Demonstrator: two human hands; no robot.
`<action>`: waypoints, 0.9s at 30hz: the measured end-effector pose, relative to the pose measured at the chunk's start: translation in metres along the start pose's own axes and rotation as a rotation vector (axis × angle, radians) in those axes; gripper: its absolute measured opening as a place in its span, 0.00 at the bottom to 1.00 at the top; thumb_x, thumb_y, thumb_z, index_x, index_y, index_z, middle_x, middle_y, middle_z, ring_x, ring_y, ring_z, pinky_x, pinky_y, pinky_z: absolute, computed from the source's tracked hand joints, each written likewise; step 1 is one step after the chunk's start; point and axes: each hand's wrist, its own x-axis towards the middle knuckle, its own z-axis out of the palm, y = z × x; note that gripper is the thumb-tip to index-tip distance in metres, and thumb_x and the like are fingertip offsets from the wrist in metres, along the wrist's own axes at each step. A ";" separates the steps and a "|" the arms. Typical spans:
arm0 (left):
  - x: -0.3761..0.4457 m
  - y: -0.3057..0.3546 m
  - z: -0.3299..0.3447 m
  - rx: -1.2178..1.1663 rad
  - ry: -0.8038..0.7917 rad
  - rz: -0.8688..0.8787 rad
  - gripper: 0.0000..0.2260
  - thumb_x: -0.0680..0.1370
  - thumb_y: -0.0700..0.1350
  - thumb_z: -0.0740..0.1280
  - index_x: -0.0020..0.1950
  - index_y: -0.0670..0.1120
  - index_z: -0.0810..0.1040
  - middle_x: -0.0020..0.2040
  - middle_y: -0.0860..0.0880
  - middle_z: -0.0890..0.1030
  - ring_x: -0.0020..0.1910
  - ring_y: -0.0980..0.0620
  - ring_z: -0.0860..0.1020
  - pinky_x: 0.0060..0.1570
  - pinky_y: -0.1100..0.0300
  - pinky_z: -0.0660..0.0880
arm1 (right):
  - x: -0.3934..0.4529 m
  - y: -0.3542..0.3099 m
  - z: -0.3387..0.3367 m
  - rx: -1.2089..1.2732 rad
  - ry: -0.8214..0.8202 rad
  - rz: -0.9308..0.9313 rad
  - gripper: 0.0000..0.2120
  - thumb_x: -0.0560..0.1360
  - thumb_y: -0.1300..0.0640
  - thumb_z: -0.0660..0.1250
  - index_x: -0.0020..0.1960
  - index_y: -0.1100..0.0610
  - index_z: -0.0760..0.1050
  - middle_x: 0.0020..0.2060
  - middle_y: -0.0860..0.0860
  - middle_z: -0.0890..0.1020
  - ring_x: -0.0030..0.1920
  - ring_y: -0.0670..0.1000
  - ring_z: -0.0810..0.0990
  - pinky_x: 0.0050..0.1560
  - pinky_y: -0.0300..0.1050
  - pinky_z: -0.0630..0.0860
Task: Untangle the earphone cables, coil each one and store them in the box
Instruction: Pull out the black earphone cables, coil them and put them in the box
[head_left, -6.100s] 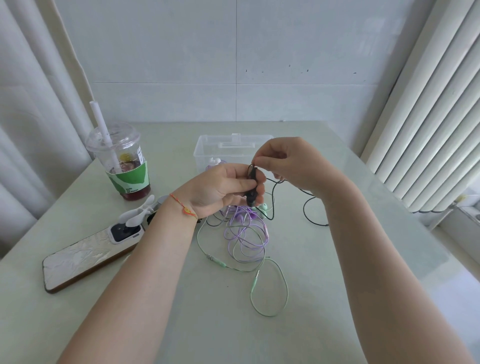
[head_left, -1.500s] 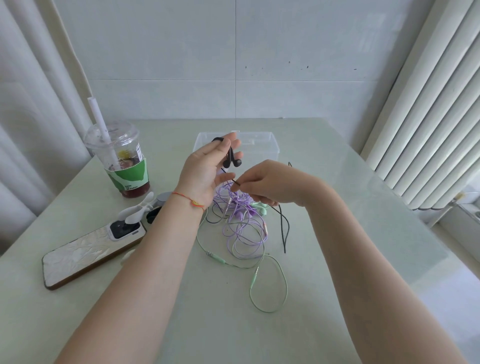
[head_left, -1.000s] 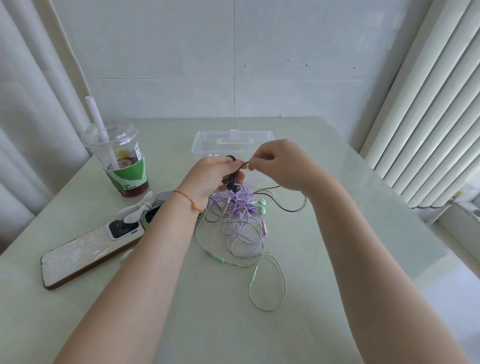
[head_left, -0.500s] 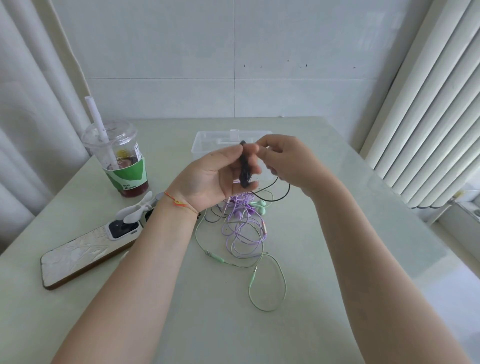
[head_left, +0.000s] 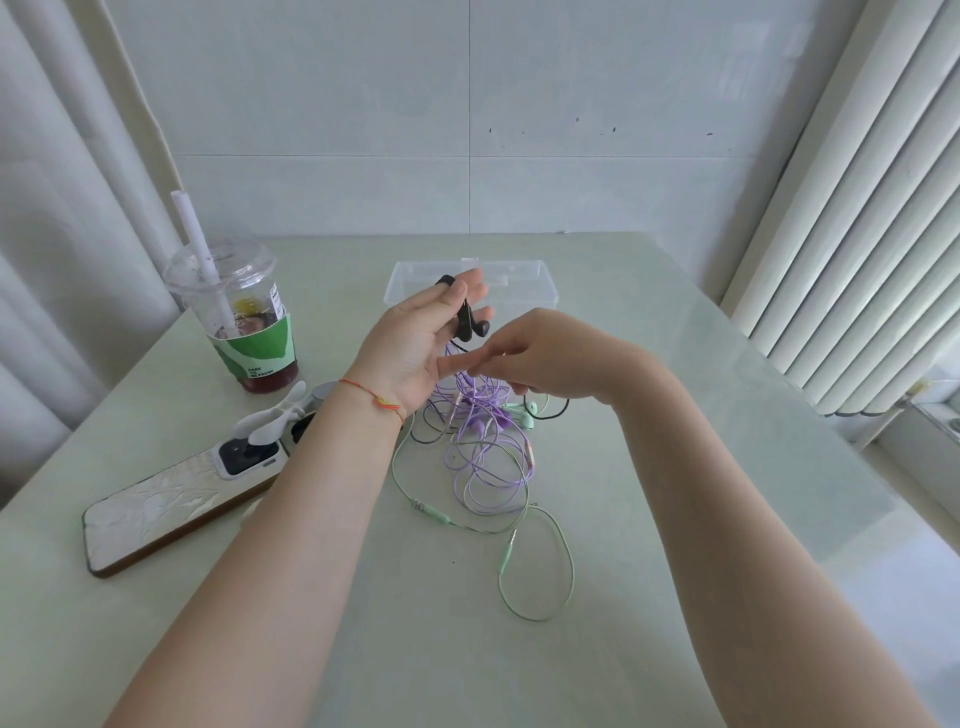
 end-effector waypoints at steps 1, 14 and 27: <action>0.000 -0.001 0.000 0.037 0.021 0.008 0.10 0.81 0.46 0.63 0.60 0.50 0.79 0.61 0.49 0.81 0.54 0.53 0.82 0.37 0.58 0.82 | 0.000 -0.001 0.000 -0.017 0.017 -0.007 0.09 0.78 0.52 0.66 0.51 0.52 0.84 0.28 0.46 0.76 0.24 0.42 0.68 0.29 0.34 0.66; -0.004 -0.004 0.005 0.328 -0.001 -0.097 0.08 0.80 0.46 0.65 0.54 0.45 0.82 0.46 0.47 0.84 0.45 0.50 0.82 0.28 0.64 0.75 | -0.001 0.003 -0.013 -0.019 0.345 -0.008 0.06 0.75 0.53 0.68 0.43 0.55 0.80 0.29 0.46 0.72 0.29 0.45 0.68 0.31 0.39 0.64; -0.012 0.005 0.008 0.068 -0.393 -0.242 0.09 0.80 0.46 0.61 0.45 0.45 0.79 0.37 0.50 0.76 0.40 0.51 0.79 0.24 0.65 0.68 | 0.002 0.011 -0.016 0.208 0.508 -0.035 0.06 0.77 0.54 0.67 0.46 0.55 0.82 0.34 0.52 0.78 0.33 0.50 0.72 0.35 0.42 0.70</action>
